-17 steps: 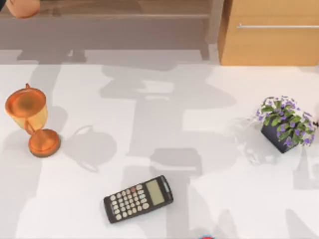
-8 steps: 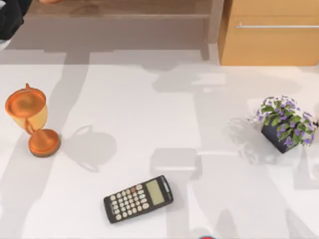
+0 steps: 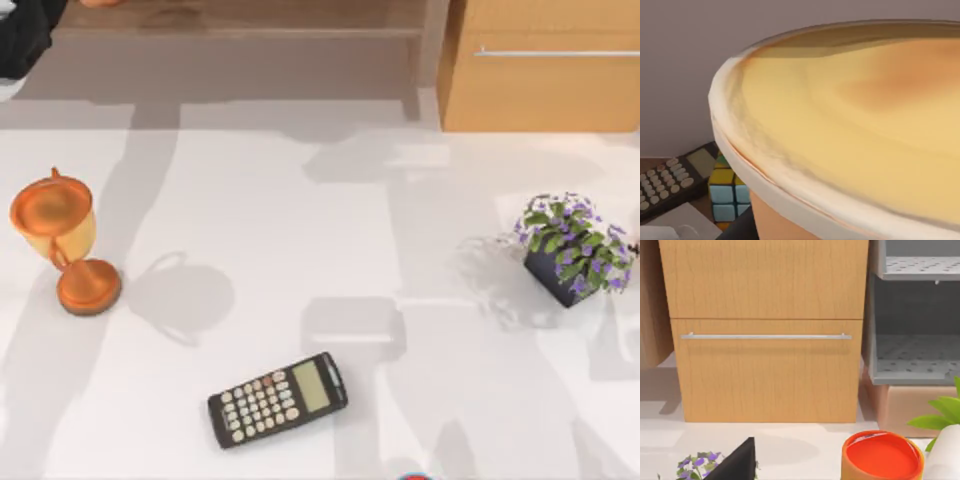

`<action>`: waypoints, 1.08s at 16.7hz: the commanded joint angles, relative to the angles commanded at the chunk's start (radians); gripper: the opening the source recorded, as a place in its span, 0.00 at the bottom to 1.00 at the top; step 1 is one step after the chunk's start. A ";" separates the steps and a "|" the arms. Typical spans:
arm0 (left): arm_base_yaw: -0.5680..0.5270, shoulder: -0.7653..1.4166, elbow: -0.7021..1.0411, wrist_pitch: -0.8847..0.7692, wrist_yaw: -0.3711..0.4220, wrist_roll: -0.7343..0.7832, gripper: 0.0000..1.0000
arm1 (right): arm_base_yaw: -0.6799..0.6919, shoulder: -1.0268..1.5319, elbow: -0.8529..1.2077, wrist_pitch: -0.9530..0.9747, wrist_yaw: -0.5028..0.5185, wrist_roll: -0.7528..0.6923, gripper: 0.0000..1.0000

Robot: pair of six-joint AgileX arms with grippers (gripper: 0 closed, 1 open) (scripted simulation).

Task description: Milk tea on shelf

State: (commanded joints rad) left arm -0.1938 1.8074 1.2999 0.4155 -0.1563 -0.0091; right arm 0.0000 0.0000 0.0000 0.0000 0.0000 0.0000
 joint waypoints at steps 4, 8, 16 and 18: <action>-0.001 0.037 0.030 0.022 0.007 0.005 0.00 | 0.000 0.000 0.000 0.000 0.000 0.000 1.00; 0.005 0.077 0.055 0.039 0.007 -0.002 0.00 | 0.000 0.000 0.000 0.000 0.000 0.000 1.00; 0.008 0.158 0.094 0.064 0.015 0.001 0.00 | 0.000 0.000 0.000 0.000 0.000 0.000 1.00; 0.008 0.158 0.094 0.064 0.015 0.001 0.00 | 0.000 0.000 0.000 0.000 0.000 0.000 1.00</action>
State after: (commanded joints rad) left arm -0.1854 1.9656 1.3938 0.4796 -0.1415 -0.0084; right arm 0.0000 0.0000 0.0000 0.0000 0.0000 0.0000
